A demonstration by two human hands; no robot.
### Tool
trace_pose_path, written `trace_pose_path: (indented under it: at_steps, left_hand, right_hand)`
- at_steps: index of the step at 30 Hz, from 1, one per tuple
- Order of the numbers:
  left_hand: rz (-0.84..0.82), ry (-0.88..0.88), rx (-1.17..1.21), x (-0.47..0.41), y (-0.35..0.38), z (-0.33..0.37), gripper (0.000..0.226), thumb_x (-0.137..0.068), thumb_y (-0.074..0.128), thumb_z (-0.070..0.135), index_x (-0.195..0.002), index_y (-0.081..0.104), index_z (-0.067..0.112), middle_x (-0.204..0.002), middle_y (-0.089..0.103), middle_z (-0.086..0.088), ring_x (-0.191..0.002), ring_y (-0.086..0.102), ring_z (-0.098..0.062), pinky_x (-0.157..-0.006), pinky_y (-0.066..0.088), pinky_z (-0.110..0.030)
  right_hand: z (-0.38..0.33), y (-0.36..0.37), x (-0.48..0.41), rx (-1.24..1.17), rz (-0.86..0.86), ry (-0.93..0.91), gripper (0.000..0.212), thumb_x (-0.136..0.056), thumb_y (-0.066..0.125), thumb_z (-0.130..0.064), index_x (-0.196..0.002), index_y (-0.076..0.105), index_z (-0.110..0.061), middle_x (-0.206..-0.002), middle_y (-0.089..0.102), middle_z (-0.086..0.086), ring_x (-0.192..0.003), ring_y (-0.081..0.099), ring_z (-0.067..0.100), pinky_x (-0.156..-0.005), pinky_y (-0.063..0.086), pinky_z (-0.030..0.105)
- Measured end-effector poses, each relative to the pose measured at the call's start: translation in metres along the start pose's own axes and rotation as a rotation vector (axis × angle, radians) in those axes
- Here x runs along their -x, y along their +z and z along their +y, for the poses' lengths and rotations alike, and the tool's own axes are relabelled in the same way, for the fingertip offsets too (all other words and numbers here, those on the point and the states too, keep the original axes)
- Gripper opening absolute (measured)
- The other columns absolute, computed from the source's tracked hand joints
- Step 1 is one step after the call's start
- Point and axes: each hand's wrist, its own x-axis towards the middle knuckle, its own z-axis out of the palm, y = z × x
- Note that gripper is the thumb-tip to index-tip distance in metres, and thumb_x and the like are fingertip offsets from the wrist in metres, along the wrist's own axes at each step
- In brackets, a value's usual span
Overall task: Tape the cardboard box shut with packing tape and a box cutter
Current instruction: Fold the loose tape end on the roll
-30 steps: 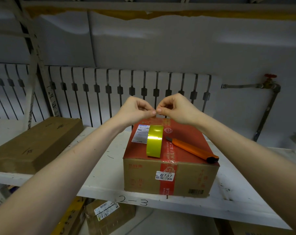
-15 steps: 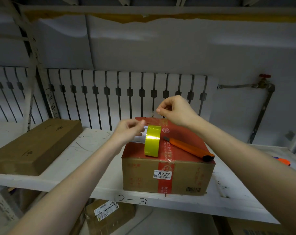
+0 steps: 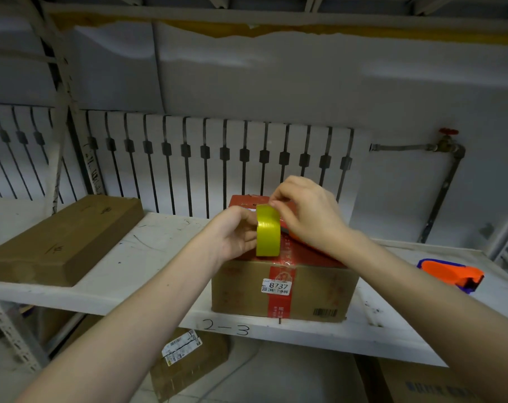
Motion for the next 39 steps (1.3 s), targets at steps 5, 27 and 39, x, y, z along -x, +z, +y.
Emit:
trace_pose_path:
  at_steps: [5, 27, 39]
  left_hand:
    - [-0.081, 0.036, 0.123, 0.024, 0.008, 0.003, 0.018, -0.081, 0.039, 0.009, -0.08, 0.056, 0.005, -0.073, 0.067, -0.012, -0.068, 0.066, -0.024, -0.065, 0.054, -0.033]
    - [-0.022, 0.155, 0.145, 0.087, 0.077, -0.005, 0.007, -0.089, 0.051, -0.005, -0.094, 0.056, -0.002, -0.083, 0.058, -0.015, -0.077, 0.06, -0.025, -0.073, 0.054, -0.039]
    - [-0.217, 0.087, -0.03, 0.08, 0.108, -0.027, 0.013, -0.091, 0.055, 0.019, -0.1, 0.059, 0.01, -0.081, 0.07, -0.004, -0.082, 0.062, -0.018, -0.07, 0.049, -0.032]
  right_hand:
    - [-0.007, -0.016, 0.025, 0.089, 0.043, -0.113, 0.015, -0.089, 0.055, -0.027, -0.088, 0.065, -0.016, -0.089, 0.062, 0.0, -0.084, 0.056, 0.017, -0.062, 0.035, 0.021]
    - [-0.008, -0.078, 0.1, 0.322, 0.101, -0.277, 0.037, -0.084, 0.056, -0.018, -0.119, 0.062, -0.011, -0.121, 0.064, 0.008, -0.096, 0.061, 0.024, -0.059, 0.052, 0.03]
    - [0.025, -0.077, 0.141, 0.149, 0.068, 0.021, 0.019, -0.081, 0.063, -0.032, -0.09, 0.064, -0.015, -0.089, 0.068, 0.002, -0.086, 0.061, 0.02, -0.08, 0.044, 0.031]
